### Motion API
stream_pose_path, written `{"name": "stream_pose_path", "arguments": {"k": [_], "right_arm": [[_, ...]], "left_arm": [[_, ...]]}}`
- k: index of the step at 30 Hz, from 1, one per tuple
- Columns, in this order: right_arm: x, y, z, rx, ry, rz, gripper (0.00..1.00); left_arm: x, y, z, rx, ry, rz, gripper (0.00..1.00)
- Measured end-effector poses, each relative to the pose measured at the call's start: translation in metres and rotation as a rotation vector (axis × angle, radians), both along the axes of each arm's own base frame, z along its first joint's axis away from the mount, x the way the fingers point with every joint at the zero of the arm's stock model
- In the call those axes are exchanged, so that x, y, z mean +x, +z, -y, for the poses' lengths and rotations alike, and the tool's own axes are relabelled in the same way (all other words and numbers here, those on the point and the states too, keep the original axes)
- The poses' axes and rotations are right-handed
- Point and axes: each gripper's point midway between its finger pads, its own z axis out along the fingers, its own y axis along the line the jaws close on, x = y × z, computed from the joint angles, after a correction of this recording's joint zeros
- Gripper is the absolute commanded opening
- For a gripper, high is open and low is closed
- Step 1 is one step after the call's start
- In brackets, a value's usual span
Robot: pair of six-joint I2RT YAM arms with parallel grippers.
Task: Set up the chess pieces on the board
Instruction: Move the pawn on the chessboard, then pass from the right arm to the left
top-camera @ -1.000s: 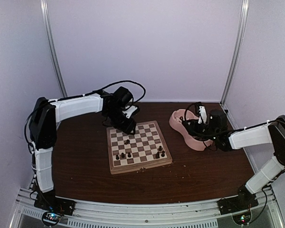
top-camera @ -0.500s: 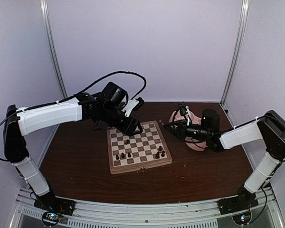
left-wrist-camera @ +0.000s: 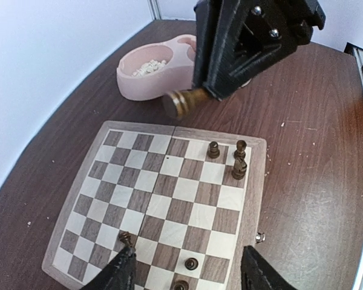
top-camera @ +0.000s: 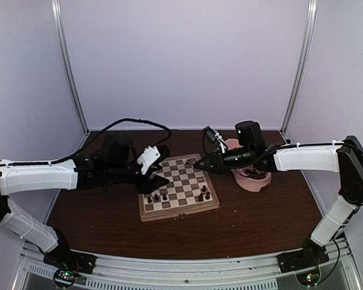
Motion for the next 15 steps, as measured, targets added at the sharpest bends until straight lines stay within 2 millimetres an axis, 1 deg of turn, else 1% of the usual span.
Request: {"name": "stream_pose_path", "arguments": {"k": [3,6,10,13,15], "right_arm": [[-0.02,-0.017,0.003,-0.076,0.056,-0.113,0.0],[-0.037,-0.022,0.005,-0.126,0.101,-0.201,0.0],[-0.054,-0.015,0.002,-0.158,0.152,-0.265,0.0],[-0.065,-0.006,-0.003,-0.164,0.19,-0.286,0.0],[-0.071,-0.002,-0.007,-0.165,0.211,-0.293,0.0]], "left_arm": [[-0.005,0.003,-0.003,-0.022,-0.049,0.099,0.58],[-0.013,0.008,0.002,-0.04,-0.14,0.177,0.57],[-0.026,0.013,0.012,-0.056,-0.269,0.253,0.57],[-0.031,0.015,0.017,-0.064,-0.323,0.28,0.57],[-0.034,0.013,0.02,-0.063,-0.353,0.287,0.55]]}}
